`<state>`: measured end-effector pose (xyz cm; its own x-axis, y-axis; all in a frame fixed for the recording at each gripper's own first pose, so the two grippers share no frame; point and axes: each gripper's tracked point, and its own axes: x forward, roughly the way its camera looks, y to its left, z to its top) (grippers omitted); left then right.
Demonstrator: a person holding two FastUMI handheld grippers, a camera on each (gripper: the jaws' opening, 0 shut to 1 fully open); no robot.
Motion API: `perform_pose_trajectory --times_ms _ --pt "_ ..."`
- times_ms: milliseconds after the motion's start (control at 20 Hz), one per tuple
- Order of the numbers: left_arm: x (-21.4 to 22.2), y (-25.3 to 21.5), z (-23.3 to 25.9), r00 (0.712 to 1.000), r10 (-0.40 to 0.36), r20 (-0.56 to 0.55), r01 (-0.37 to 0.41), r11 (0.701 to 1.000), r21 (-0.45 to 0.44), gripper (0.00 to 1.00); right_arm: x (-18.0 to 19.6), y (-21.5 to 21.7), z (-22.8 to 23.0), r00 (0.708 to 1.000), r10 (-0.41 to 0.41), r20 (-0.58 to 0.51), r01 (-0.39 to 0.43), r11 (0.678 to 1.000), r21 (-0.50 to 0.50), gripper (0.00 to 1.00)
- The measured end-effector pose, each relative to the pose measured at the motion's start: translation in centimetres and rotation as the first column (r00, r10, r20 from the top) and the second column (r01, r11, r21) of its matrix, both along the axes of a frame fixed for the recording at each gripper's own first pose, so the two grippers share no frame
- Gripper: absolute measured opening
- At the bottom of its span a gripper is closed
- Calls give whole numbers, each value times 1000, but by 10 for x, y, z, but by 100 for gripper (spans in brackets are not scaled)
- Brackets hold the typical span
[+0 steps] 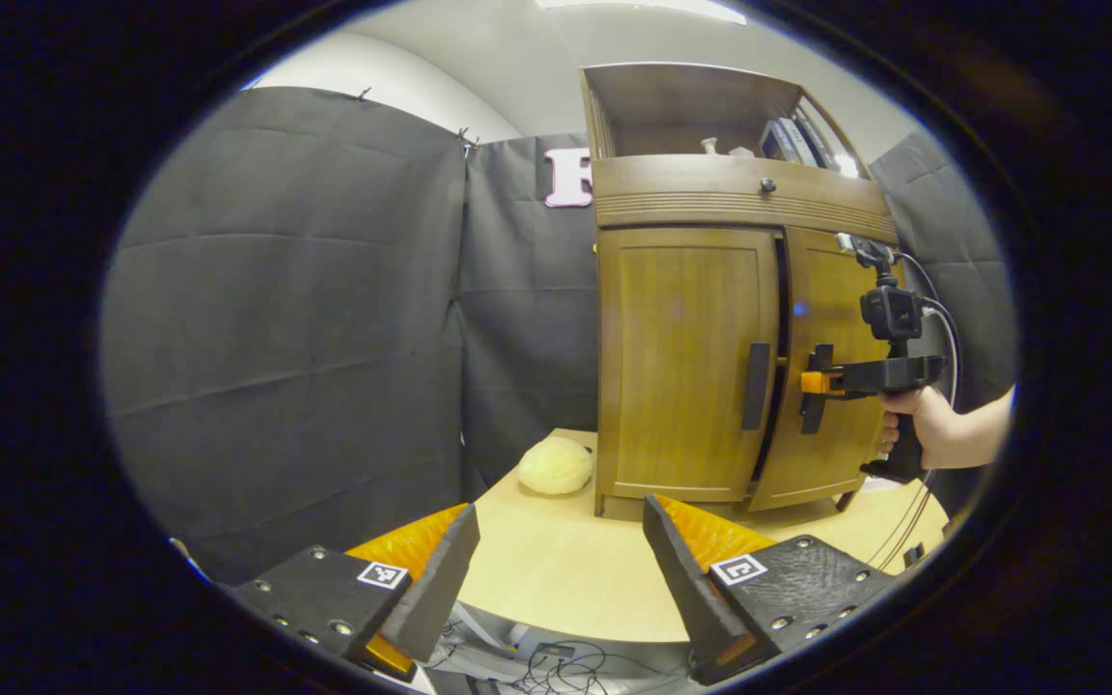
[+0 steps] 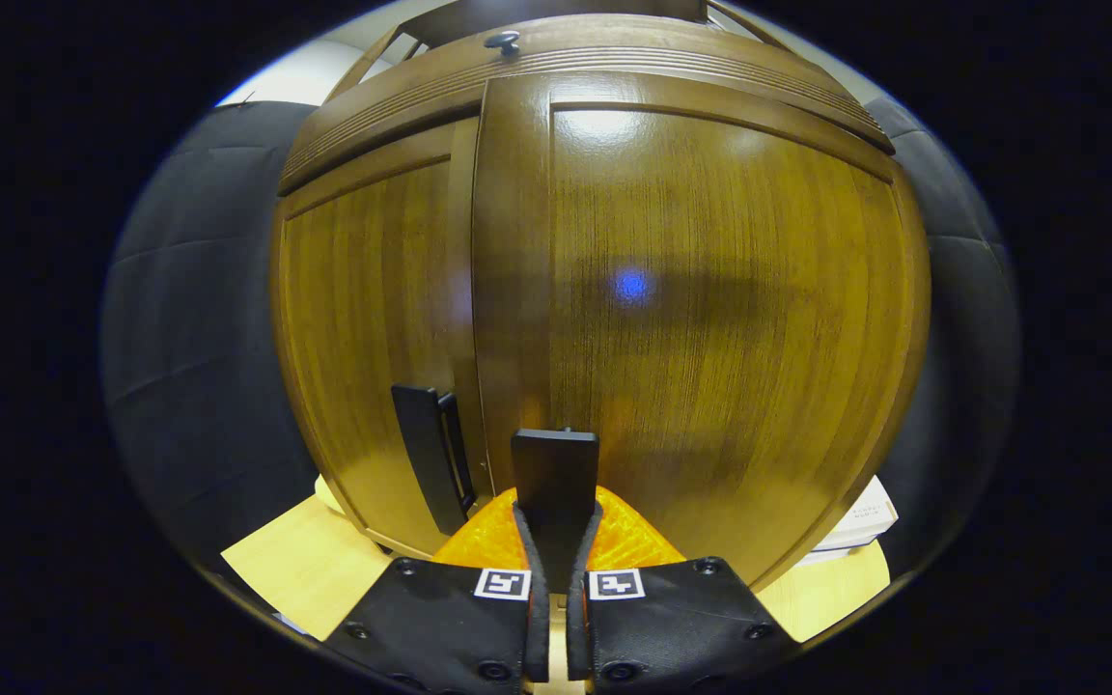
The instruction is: Open the right door of the double-door shoe cabinet with the right hand, and open the left door with the left hand.
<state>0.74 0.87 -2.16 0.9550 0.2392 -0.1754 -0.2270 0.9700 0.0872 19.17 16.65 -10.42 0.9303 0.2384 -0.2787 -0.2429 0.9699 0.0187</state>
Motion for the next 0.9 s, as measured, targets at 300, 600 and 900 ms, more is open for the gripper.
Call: perform_pose_trajectory --times_ms 300,600,900 --pt "-3 -7 -6 998 -55 -16 55 998 -10 100 1 2 2 999 31 9 -31 999 15 8" --pt "12 -28 -7 992 -126 -12 126 992 2 100 2 3 5 998 62 7 -62 997 35 8" --pt "39 -42 -11 982 -191 -6 191 982 -3 97 3 1 7 998 61 4 -61 996 58 8"
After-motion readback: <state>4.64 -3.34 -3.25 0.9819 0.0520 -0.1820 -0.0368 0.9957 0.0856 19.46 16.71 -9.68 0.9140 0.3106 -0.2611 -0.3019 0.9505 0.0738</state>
